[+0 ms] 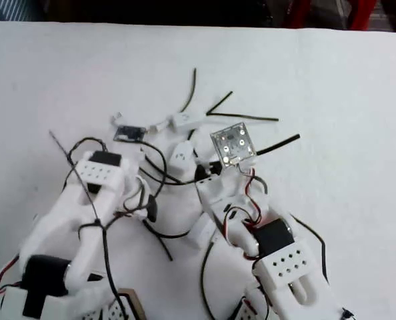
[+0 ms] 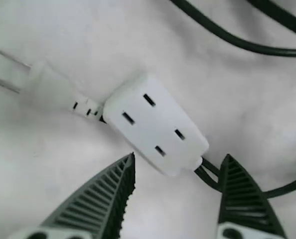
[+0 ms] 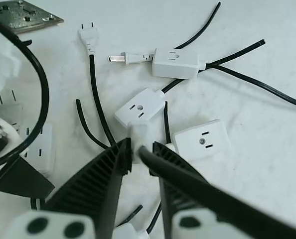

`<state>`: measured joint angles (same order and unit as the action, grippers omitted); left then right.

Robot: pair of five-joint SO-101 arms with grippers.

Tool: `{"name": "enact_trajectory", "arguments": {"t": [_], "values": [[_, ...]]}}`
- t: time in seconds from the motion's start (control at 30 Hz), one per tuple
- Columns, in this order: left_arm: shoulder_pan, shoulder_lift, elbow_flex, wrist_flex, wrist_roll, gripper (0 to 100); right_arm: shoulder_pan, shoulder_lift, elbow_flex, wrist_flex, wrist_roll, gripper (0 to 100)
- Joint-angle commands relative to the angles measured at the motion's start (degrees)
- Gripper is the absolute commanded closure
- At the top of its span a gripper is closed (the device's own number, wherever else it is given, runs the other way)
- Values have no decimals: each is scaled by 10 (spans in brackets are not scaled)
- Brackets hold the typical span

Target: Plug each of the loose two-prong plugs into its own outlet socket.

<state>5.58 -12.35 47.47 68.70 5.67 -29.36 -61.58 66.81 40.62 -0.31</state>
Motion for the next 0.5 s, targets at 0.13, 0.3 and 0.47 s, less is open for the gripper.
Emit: {"name": "enact_trajectory", "arguments": {"t": [0.13,0.3,0.47], "values": [[-42,10,-25,-102,-79,952,7,1,-6,-11,-7,981],[-46,10,-25,-143,-280,969,7,1,-6,-11,-7,981],[-46,10,-25,-188,-448,968,7,1,-6,-11,-7,981]]}}
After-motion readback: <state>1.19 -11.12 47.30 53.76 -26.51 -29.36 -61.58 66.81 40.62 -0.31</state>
